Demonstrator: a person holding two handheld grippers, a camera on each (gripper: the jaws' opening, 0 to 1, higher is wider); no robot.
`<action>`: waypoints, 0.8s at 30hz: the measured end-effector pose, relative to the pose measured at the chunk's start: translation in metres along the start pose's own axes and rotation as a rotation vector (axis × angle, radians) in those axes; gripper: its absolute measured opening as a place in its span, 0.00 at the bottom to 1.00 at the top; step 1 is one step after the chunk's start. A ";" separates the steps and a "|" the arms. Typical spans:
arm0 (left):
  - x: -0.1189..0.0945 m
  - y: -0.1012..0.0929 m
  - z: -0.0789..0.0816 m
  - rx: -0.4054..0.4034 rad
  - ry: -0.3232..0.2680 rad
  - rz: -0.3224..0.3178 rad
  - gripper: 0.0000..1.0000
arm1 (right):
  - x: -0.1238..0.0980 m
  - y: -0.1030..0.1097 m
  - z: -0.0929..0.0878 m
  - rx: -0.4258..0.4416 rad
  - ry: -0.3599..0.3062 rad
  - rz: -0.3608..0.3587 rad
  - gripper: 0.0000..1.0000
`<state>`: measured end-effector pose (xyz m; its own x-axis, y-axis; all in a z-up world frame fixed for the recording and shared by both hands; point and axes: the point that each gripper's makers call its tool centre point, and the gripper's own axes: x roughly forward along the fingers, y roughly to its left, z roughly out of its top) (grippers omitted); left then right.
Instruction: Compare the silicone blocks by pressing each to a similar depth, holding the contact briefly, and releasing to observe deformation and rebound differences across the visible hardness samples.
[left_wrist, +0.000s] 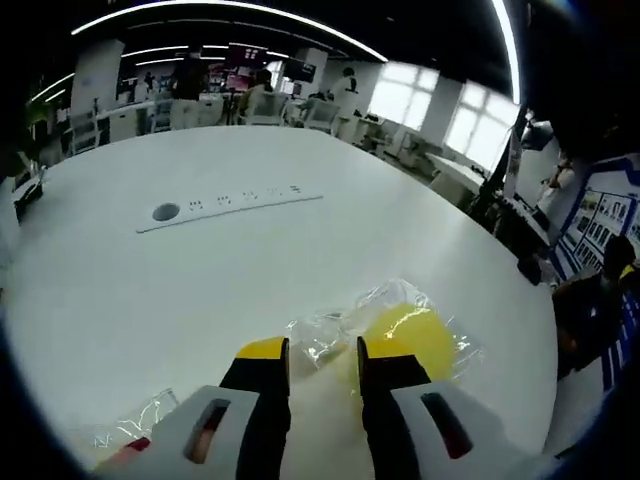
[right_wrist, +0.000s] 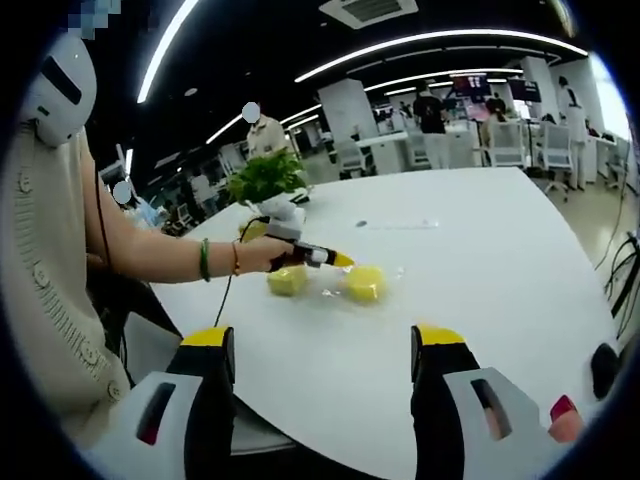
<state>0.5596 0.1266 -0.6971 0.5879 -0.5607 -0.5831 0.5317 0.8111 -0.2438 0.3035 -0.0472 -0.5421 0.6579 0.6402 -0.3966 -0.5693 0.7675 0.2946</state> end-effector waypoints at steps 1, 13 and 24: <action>-0.004 0.000 0.000 0.017 0.003 0.006 0.26 | -0.001 0.002 0.003 -0.010 -0.005 0.002 0.66; -0.071 -0.019 0.010 0.081 -0.040 0.004 0.27 | -0.009 0.032 0.027 -0.077 -0.066 0.042 0.65; -0.143 -0.044 0.012 0.192 -0.093 0.026 0.28 | -0.011 0.061 0.036 -0.101 -0.120 0.112 0.65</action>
<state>0.4598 0.1690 -0.5940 0.6516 -0.5605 -0.5112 0.6171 0.7835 -0.0724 0.2791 -0.0064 -0.4884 0.6383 0.7253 -0.2580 -0.6849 0.6880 0.2398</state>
